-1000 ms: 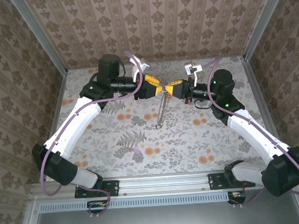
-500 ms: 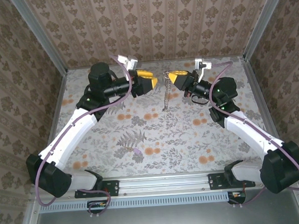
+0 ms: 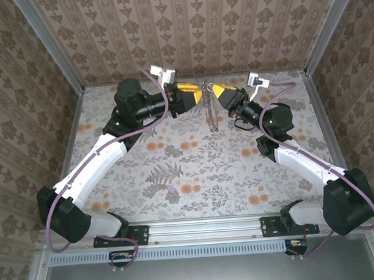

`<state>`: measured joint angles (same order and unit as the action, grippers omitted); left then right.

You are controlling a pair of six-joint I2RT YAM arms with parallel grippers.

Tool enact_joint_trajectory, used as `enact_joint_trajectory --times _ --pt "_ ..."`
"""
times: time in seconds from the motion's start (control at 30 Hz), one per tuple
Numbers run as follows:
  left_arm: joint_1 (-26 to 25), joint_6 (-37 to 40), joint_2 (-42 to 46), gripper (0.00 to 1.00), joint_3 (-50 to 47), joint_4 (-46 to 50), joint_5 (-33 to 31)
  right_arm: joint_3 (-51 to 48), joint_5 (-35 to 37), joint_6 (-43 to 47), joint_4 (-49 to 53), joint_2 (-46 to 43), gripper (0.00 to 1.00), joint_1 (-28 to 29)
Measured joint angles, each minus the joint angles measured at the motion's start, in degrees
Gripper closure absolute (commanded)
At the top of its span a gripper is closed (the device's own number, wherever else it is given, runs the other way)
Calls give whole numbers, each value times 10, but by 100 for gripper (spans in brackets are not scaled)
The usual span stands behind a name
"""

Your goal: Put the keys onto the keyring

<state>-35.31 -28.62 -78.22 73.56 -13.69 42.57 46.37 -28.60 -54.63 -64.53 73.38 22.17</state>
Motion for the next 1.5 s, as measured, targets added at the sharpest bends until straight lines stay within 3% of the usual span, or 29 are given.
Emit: enact_joint_trajectory --times 1.1,1.5 --pt "-18 -40 -32 73 1 -65 12 -2 12 -16 -17 17 100 13" --pt "-18 -44 -35 89 4 -65 11 -2 12 -18 -26 20 100 16"
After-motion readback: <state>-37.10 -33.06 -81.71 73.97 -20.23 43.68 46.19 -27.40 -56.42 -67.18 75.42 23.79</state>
